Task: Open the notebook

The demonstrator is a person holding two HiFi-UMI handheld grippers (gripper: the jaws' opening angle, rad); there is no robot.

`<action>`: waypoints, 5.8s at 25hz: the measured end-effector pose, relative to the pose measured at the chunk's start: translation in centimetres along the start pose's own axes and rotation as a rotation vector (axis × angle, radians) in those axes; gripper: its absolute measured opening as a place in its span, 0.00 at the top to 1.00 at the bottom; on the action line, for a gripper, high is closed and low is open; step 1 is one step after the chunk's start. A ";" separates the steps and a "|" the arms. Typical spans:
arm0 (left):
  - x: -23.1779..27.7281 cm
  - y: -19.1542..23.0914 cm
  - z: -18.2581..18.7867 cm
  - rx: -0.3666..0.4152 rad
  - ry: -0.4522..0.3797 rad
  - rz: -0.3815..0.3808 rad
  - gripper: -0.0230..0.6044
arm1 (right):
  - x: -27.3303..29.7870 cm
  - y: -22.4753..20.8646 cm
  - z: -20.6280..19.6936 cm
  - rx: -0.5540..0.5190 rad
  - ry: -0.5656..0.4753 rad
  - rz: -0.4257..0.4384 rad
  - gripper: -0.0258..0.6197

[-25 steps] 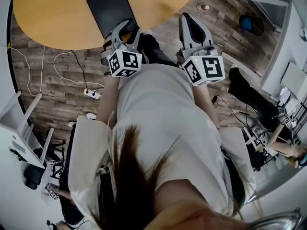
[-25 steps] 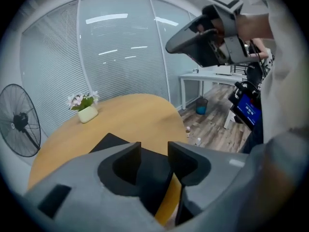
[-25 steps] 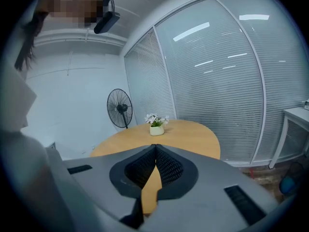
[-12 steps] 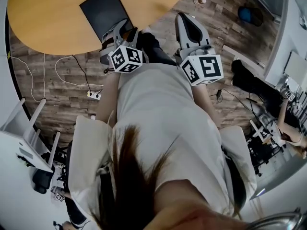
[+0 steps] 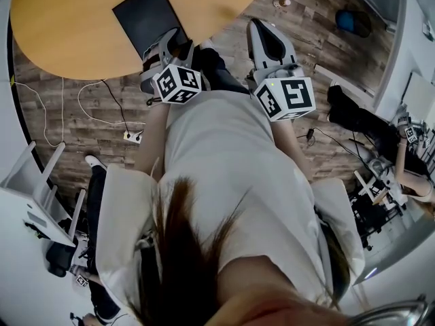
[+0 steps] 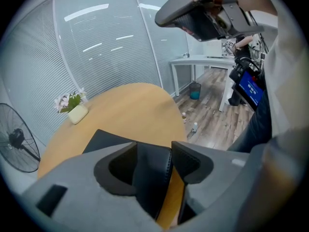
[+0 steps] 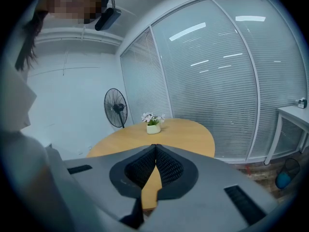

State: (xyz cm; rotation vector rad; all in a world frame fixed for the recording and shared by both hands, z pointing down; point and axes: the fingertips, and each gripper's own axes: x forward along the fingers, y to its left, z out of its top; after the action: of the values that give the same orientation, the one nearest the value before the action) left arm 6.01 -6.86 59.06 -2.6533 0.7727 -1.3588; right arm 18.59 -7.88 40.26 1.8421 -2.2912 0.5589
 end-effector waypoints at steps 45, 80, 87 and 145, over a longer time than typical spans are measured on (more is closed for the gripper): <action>-7.5 1.6 2.8 -0.206 -0.122 0.057 0.88 | 1.0 2.4 1.5 -0.046 -0.029 0.064 0.96; -15.3 5.7 -0.1 -0.364 -0.182 0.296 0.90 | 4.2 10.8 2.6 -0.158 -0.024 0.290 0.96; -16.5 6.3 -1.4 -0.390 -0.182 0.337 0.91 | 4.7 11.4 3.6 -0.189 -0.044 0.307 0.96; -17.4 10.6 -22.7 -0.879 0.028 0.524 0.89 | 8.7 17.2 4.0 -0.250 -0.024 0.366 0.96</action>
State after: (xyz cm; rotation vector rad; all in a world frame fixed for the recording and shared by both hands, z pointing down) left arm -24.29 -4.34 57.02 -2.5711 2.2949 -1.0462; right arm 0.35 -14.25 36.29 1.3347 -2.5935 0.2746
